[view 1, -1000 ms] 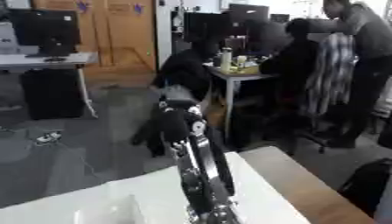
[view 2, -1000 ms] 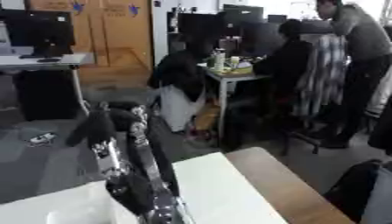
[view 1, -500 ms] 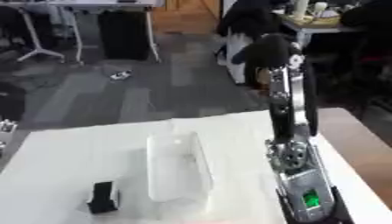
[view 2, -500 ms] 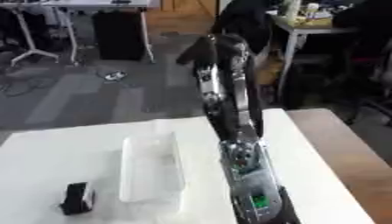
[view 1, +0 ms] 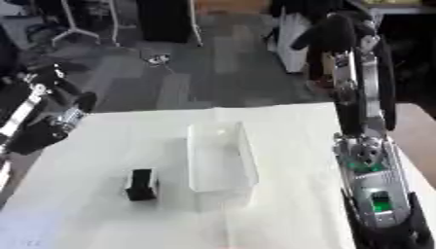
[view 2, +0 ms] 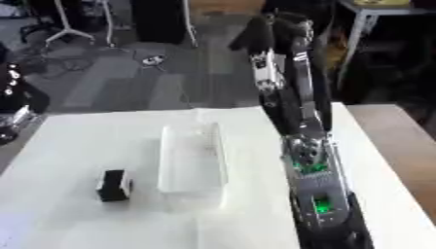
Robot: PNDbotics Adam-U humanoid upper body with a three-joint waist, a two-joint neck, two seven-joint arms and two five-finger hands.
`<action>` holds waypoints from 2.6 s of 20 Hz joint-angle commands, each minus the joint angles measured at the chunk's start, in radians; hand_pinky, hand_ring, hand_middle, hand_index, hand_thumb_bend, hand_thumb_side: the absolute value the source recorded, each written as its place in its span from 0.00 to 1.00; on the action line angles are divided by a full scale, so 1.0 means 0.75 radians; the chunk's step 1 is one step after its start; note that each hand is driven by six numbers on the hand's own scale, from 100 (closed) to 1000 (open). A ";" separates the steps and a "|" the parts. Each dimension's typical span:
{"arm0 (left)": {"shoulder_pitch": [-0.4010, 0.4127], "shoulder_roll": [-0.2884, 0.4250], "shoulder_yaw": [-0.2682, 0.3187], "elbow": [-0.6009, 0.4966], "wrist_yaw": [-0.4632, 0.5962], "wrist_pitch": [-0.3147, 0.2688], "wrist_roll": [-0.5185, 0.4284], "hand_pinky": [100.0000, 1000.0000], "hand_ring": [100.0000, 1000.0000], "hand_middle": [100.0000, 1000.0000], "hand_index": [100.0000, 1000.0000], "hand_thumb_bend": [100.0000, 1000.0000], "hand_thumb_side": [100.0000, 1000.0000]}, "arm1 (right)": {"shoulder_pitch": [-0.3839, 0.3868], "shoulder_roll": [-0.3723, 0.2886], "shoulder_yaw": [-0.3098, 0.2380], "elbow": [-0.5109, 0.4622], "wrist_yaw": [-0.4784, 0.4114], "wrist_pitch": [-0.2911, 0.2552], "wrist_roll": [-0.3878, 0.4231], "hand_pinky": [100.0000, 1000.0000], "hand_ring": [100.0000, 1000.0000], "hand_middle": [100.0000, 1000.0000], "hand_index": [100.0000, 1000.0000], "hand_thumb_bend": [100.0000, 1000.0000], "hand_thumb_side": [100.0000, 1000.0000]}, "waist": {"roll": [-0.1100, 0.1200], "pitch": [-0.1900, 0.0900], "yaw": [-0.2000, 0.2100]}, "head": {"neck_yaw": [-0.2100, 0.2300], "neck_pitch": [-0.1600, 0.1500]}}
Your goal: Pick up objects on the table and place them in the box.
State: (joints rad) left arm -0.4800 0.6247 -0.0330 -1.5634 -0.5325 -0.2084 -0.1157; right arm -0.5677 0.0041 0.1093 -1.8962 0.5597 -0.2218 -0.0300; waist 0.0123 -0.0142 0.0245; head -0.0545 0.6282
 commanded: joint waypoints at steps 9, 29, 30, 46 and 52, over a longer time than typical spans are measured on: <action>-0.247 0.142 -0.108 0.375 -0.229 -0.242 -0.284 0.76 0.79 0.90 0.89 0.44 0.91 | 0.001 0.010 0.010 -0.006 0.019 -0.006 0.063 0.00 0.13 0.20 0.42 0.15 1.00 | 0.017 -0.024 -0.016 | 0.024 0.000; -0.419 0.082 -0.203 0.789 -0.524 -0.523 -0.597 0.84 0.84 0.91 0.86 0.39 0.92 | 0.013 0.032 0.013 -0.011 0.038 0.008 0.118 0.00 0.13 0.21 0.42 0.16 1.00 | 0.028 -0.027 -0.038 | 0.047 0.029; -0.416 0.076 -0.207 0.791 -0.508 -0.529 -0.604 0.83 0.83 0.90 0.86 0.39 0.93 | 0.013 0.033 0.014 -0.012 0.039 0.008 0.120 0.00 0.13 0.21 0.42 0.16 1.00 | 0.029 -0.027 -0.038 | 0.047 0.028; -0.462 -0.024 -0.216 1.002 -0.155 -0.415 -0.871 0.75 0.76 0.84 0.91 0.82 1.00 | 0.014 0.038 0.014 -0.010 0.040 0.014 0.132 0.00 0.12 0.21 0.42 0.15 1.00 | 0.027 -0.027 -0.042 | 0.075 0.048; -0.469 -0.043 -0.218 1.023 -0.108 -0.404 -0.959 0.77 0.78 0.86 0.93 0.60 1.00 | 0.016 0.043 0.013 -0.011 0.035 0.012 0.138 0.00 0.12 0.21 0.43 0.15 1.00 | 0.027 -0.027 -0.045 | 0.078 0.051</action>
State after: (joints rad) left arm -0.8052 0.5777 -0.2052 -0.7904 -0.6266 -0.3944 -0.7061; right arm -0.5495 0.0304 0.1207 -1.8888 0.5852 -0.2121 0.0709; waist 0.0295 -0.0206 -0.0092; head -0.0028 0.6637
